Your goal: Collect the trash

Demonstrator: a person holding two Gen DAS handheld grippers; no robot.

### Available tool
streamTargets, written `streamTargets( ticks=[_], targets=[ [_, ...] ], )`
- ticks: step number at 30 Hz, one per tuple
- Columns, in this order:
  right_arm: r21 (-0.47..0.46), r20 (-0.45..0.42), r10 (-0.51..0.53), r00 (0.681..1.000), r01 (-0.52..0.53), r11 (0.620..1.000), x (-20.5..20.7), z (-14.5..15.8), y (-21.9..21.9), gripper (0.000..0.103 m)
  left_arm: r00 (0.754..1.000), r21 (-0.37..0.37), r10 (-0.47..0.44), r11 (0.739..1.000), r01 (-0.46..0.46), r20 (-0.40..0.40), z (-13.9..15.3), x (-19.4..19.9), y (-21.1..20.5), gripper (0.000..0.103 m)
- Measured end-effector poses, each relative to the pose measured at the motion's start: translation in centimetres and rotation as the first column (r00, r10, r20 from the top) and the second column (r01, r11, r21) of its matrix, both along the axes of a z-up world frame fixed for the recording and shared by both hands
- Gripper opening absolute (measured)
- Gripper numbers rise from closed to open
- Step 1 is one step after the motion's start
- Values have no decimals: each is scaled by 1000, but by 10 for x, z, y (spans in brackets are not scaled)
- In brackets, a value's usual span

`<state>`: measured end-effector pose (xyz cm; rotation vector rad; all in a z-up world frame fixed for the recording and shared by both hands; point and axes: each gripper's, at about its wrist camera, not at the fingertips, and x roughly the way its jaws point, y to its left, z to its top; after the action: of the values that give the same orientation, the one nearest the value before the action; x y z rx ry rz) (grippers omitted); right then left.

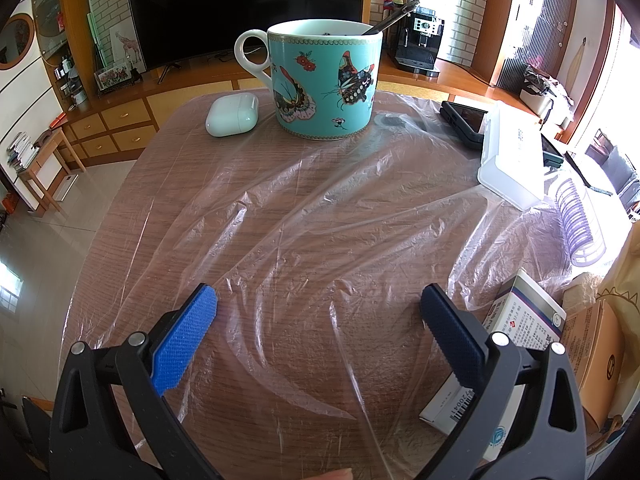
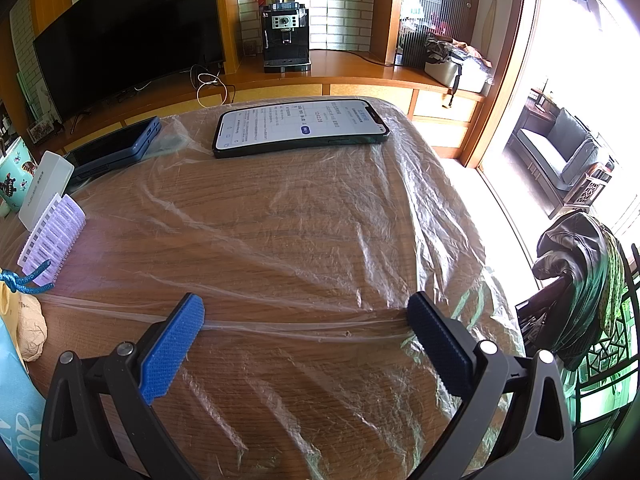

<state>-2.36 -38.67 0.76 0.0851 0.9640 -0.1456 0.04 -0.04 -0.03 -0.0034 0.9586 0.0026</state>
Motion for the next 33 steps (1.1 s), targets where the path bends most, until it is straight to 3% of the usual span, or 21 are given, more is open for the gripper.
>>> streamTargets(
  ticks=[30,33],
  targets=[
    [-2,-5,29,1000,-29,1000,0,3,-1,99,1000,0,0,1000,0,0,-1,3,-2,102],
    [-44,68,32,997,-30,999,-25,25,-7,99,999,-3,-43,999,43,-5,-1,4,-1,102]
  ],
)
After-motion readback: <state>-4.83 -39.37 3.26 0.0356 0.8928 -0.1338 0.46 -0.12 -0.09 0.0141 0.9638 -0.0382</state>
